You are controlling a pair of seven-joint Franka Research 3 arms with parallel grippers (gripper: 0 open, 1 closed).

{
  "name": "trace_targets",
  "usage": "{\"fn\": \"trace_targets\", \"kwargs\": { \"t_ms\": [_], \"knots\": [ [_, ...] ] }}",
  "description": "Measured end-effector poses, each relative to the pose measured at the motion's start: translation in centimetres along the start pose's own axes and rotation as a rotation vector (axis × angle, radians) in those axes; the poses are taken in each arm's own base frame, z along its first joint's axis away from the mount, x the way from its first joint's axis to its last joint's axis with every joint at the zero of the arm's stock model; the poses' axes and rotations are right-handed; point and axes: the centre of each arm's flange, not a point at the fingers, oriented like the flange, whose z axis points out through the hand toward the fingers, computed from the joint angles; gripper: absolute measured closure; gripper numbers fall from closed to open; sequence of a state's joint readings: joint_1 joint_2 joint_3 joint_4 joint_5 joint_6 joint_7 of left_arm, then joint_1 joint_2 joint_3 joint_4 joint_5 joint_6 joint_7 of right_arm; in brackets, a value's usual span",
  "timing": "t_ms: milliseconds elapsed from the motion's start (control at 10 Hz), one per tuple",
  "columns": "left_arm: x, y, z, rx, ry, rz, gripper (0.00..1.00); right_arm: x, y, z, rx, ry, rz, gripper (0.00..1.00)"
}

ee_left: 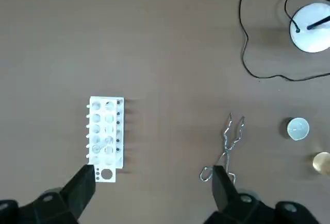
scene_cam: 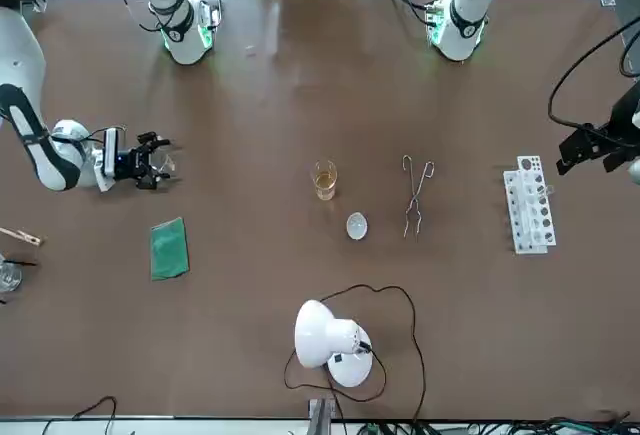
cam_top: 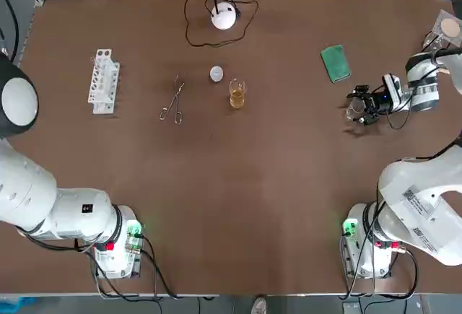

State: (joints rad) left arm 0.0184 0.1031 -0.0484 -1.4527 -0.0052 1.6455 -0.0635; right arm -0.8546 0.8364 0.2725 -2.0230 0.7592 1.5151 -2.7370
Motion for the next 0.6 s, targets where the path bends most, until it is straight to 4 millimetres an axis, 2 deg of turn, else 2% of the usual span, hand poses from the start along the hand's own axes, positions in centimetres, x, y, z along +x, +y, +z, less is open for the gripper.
{"fn": "trace_targets", "kwargs": {
  "t_ms": [200, 400, 600],
  "knots": [
    [0.0, 0.1, 0.0, 0.000, 0.000, 0.001, 0.00, 0.6, 0.1, -0.1, 0.007, 0.011, 0.001, 0.00],
    [0.0, 0.1, 0.0, 0.000, 0.000, 0.001, 0.00, 1.9, 0.2, -0.4, 0.017, 0.013, 0.000, 0.00],
    [0.0, 0.2, 0.0, 0.000, 0.000, 0.003, 0.00, 5.2, 0.8, -1.6, 0.022, -0.032, 0.001, 0.00]
  ]
}}
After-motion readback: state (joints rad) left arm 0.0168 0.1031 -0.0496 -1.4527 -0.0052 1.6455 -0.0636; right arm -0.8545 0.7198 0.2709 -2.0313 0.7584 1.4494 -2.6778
